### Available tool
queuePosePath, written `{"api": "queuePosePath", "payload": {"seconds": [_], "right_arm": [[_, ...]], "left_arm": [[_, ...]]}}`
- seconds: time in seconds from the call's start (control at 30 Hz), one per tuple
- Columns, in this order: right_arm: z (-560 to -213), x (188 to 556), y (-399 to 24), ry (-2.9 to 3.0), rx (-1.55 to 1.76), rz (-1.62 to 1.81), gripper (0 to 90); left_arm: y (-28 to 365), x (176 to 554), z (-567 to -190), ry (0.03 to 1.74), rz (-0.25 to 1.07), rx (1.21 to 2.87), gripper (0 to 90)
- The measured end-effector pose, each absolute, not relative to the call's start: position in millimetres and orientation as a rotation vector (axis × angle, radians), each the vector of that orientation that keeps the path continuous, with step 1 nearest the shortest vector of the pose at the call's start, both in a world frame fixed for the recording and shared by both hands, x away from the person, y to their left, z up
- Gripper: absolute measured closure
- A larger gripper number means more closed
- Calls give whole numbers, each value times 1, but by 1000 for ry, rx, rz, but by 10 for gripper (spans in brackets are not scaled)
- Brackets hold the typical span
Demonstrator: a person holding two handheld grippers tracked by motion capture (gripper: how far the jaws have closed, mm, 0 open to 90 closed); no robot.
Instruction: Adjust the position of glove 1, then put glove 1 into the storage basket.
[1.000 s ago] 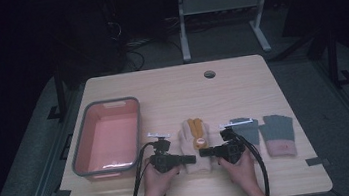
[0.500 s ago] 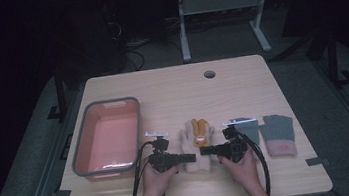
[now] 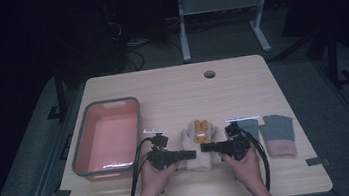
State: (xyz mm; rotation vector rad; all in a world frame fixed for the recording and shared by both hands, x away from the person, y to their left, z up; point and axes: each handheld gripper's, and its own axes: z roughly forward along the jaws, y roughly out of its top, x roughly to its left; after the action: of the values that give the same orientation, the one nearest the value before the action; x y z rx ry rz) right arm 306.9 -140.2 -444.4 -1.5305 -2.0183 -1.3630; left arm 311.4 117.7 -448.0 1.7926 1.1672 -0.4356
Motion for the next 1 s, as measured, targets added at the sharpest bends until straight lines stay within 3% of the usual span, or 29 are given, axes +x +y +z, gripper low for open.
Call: {"api": "queuePosePath", "payload": {"seconds": [0.47,1.0], "right_arm": [[-414,307,-141,-2026,-1485,-1447,807],[-403,313,-135,-2037,-1468,-1420,807]], "left_arm": [[123,315,-417,1092,-402,1780,703],[129,318,-411,1098,-415,1763,703]]}}
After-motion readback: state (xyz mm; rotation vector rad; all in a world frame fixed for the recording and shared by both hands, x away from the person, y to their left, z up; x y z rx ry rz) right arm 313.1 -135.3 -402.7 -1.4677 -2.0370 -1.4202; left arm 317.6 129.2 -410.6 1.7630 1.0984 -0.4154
